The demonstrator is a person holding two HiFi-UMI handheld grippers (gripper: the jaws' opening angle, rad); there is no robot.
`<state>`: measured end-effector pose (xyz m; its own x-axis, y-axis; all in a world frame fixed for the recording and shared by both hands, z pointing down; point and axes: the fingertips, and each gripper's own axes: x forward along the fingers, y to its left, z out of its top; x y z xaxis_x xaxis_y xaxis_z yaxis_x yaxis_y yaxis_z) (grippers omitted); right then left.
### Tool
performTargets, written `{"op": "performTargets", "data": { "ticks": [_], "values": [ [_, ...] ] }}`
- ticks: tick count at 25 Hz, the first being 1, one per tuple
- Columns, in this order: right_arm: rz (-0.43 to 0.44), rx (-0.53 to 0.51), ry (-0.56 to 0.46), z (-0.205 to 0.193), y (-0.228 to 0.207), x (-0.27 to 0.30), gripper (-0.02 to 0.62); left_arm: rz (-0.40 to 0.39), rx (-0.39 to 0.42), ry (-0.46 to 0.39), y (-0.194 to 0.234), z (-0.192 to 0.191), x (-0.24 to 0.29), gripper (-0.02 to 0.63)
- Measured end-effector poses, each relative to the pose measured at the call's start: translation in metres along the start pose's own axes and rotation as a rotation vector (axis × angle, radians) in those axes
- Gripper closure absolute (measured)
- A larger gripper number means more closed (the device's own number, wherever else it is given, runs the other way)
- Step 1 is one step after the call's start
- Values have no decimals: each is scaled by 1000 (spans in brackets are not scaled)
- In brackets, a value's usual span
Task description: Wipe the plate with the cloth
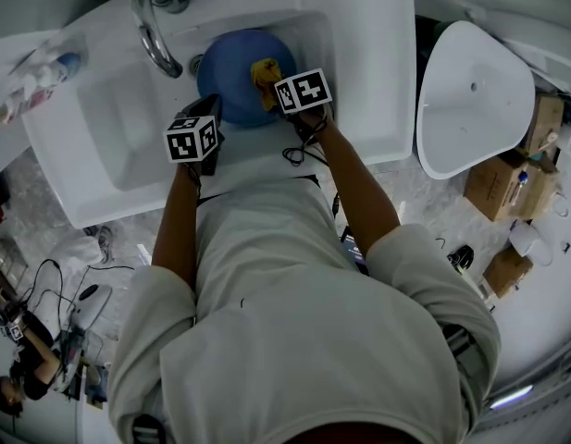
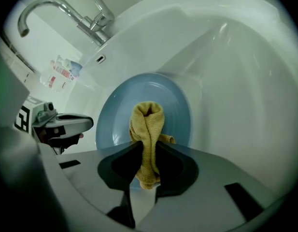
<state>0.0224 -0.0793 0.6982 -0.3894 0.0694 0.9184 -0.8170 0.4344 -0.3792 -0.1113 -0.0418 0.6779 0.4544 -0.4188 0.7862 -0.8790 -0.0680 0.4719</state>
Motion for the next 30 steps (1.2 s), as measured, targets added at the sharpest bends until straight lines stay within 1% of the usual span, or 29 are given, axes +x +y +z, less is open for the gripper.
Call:
{"op": "performTargets", "data": {
  "ticks": [5,11,15,20,24,27,30],
  "values": [
    [-43,37,-51,26,-13,-1,518,5,-7,3,11,5,-1,581],
    [-60,39,-82,58,-13,3,518,10,-25,-3,22,7,-8,581],
    [-69,-8,-88,74,-3,13,518,10,-41,-12,28,8,-11,581],
    [-67,-77,-82,82,19,28,518,7,-56,-31,32,9,-17,581],
    [-29,-107,-71,82,42,36,518,9,-65,-46,38,10,-25,581],
    [-20,-141,-69,79,54,42,518,11,-68,-51,41,9,-30,581],
    [0,-182,-39,69,70,45,518,12,-66,-53,44,7,-35,581]
  ]
}}
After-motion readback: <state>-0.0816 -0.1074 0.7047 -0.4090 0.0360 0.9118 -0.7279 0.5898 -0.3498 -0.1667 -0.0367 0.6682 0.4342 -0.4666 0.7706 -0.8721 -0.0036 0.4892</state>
